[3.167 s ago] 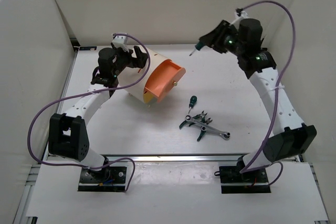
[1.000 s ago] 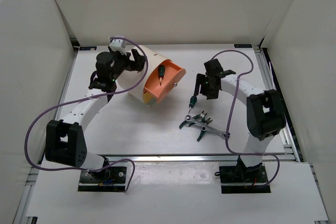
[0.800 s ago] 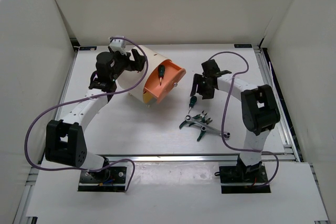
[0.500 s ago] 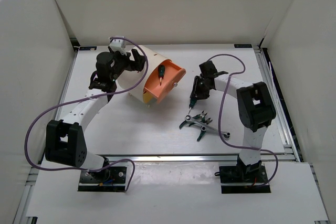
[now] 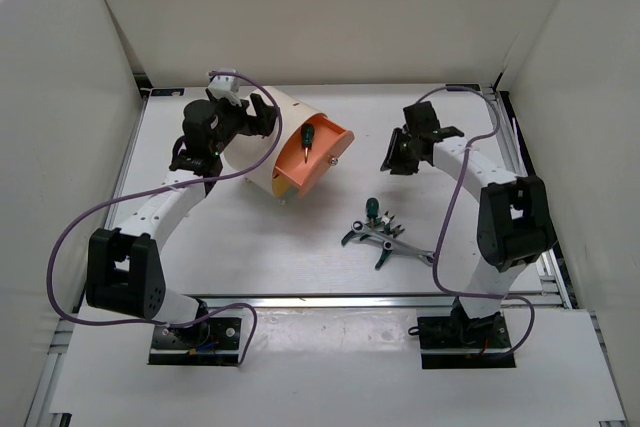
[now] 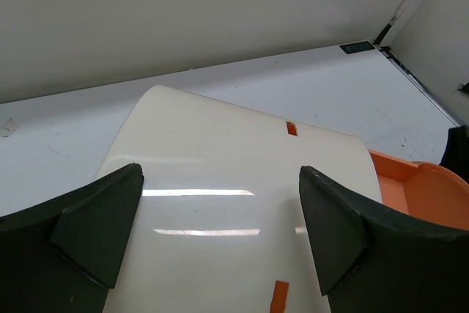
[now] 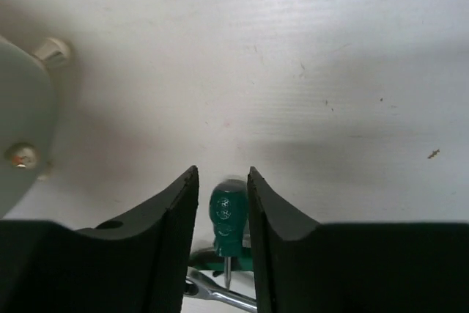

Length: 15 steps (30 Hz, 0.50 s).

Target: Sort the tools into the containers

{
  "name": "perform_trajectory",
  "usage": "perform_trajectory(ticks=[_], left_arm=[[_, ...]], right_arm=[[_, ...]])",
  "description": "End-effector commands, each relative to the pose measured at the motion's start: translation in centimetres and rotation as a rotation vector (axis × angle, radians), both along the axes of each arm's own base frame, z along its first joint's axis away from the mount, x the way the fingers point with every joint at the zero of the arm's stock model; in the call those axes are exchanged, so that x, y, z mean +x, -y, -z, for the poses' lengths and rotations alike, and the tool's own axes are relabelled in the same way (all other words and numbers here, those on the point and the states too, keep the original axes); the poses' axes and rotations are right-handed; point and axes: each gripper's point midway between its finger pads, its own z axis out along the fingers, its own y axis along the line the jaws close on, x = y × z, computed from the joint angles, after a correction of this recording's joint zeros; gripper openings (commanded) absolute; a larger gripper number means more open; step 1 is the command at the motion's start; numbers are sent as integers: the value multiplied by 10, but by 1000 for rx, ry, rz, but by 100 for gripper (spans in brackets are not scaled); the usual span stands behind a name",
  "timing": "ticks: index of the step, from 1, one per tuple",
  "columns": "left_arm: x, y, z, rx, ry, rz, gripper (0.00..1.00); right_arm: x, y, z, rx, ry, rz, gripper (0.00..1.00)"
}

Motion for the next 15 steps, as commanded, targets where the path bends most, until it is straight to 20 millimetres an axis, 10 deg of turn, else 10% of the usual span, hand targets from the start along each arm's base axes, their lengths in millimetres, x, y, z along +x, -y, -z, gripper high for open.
perform_trajectory(ticks=[1, 15], left_arm=[[-14, -4, 53, 21, -185, -10, 99], [-15, -3, 54, 20, -189, -5, 99]], right_arm=[[8, 0, -31, 8, 45, -30, 39], [-54, -42, 33, 0, -95, -183, 60]])
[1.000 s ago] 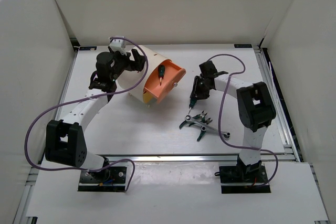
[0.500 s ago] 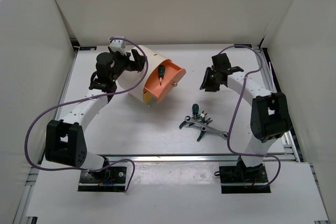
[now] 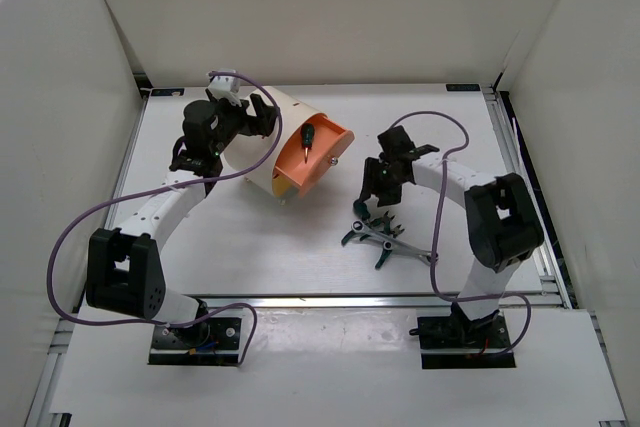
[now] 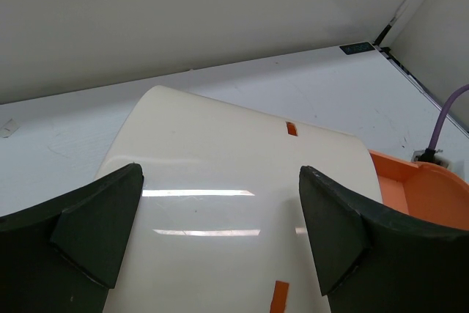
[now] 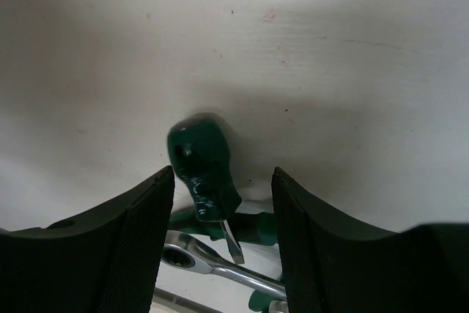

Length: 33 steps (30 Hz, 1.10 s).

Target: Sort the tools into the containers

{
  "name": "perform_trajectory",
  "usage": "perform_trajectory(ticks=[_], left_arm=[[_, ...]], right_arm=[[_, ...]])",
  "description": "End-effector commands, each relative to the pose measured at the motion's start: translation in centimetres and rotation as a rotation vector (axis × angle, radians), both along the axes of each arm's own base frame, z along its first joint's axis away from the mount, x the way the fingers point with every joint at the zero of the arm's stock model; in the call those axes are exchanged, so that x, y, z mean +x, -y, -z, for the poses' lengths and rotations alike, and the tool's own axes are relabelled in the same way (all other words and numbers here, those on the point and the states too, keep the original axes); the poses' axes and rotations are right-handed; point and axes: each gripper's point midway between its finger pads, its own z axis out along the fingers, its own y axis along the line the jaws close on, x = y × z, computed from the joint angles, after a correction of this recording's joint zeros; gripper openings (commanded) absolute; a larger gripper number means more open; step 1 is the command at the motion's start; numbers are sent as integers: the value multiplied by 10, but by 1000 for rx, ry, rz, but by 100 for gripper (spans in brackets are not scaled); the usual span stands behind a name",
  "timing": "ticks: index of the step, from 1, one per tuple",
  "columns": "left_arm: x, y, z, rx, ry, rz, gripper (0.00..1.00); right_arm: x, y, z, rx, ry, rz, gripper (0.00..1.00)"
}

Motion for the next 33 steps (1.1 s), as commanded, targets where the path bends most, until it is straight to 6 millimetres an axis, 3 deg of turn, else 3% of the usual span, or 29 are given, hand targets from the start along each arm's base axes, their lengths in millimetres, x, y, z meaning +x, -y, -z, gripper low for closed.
perform_trajectory(ticks=[1, 4, 11, 19, 29, 33], left_arm=[[-14, -4, 54, 23, -192, -10, 99], [-14, -4, 55, 25, -192, -9, 99], [-14, -4, 57, 26, -197, -10, 99], [-13, -4, 61, 26, -205, -10, 99], [-17, -5, 58, 23, -195, -13, 99], [-17, -6, 58, 26, -192, -19, 99]], right_arm=[[1, -9, 4, -2, 23, -30, 60], [-4, -12, 12, -18, 7, -49, 58], [-13, -16, 27, -1, -35, -68, 39], [-23, -21, 36, 11, -53, -93, 39], [-35, -19, 55, -10, -114, -100, 49], [-31, -16, 48, -7, -84, -77, 28]])
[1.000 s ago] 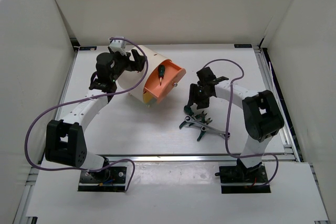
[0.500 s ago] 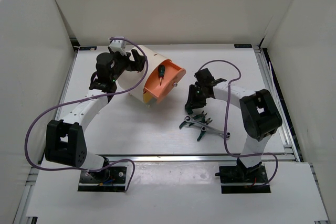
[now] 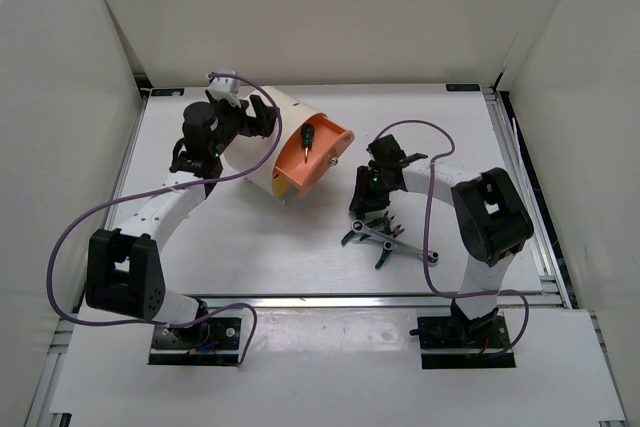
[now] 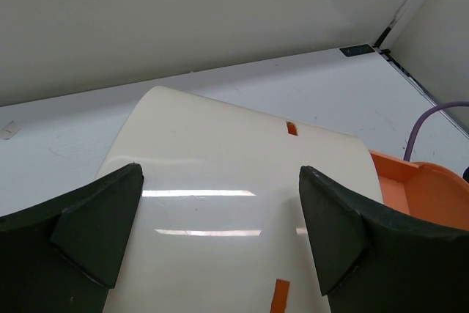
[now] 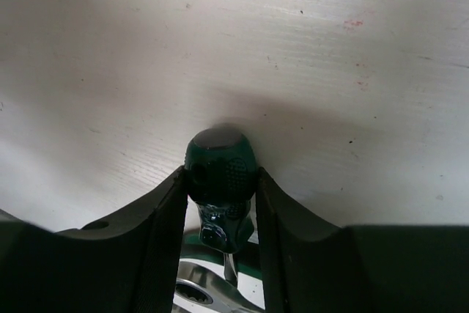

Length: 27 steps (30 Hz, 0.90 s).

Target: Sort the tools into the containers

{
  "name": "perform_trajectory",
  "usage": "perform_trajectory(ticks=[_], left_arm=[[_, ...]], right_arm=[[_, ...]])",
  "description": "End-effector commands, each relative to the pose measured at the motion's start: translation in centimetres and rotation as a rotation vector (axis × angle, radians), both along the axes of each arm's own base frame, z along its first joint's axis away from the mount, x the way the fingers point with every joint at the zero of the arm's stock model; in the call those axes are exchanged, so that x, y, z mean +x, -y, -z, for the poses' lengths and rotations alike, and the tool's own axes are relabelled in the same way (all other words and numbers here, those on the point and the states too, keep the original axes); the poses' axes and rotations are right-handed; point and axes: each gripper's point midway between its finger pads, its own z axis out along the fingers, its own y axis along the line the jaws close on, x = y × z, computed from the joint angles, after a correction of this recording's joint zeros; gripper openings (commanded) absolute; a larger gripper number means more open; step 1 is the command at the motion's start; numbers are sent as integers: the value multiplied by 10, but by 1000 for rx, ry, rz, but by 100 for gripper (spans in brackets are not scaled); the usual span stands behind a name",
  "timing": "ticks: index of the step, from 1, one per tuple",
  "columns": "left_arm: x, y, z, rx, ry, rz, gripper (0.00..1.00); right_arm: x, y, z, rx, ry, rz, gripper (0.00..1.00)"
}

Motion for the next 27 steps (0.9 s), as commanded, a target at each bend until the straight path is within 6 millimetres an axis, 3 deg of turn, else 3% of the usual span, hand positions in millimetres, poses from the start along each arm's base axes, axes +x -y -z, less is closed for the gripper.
perform_trajectory(ticks=[1, 3, 5, 6, 7, 12, 14, 18, 21, 24, 25, 27], left_arm=[[-17, -6, 57, 25, -202, -18, 99], [-17, -6, 56, 26, -198, -19, 99], [-17, -6, 53, 24, -192, -19, 99], [-17, -6, 54, 24, -194, -18, 99], [-17, -5, 54, 23, -194, -15, 99], [-17, -6, 53, 21, -194, -19, 99], [-17, -5, 55, 23, -196, -15, 99], [-18, -5, 51, 19, -190, -14, 99], [-17, -6, 52, 17, -191, -17, 99], [-19, -5, 52, 14, -190, -11, 99], [-19, -4, 53, 11, -195, -10, 99], [-19, -1, 54, 7, -197, 3, 99]], right_arm=[[-16, 17, 17, -80, -41, 13, 23], [-8, 27, 8, -109, -5, 45, 14], [1, 34, -15, -107, 53, 79, 3], [15, 45, -29, -116, 94, 118, 0], [17, 52, -36, -126, 100, 136, 0], [62, 76, -133, -87, 322, 242, 0], [69, 78, -169, -48, 393, 263, 0], [77, 61, -243, 100, 523, 250, 0], [75, 34, -292, 260, 593, 204, 0], [69, 5, -313, 343, 626, 139, 0], [61, -15, -321, 370, 639, 92, 0], [62, -35, -317, 361, 647, 56, 0]])
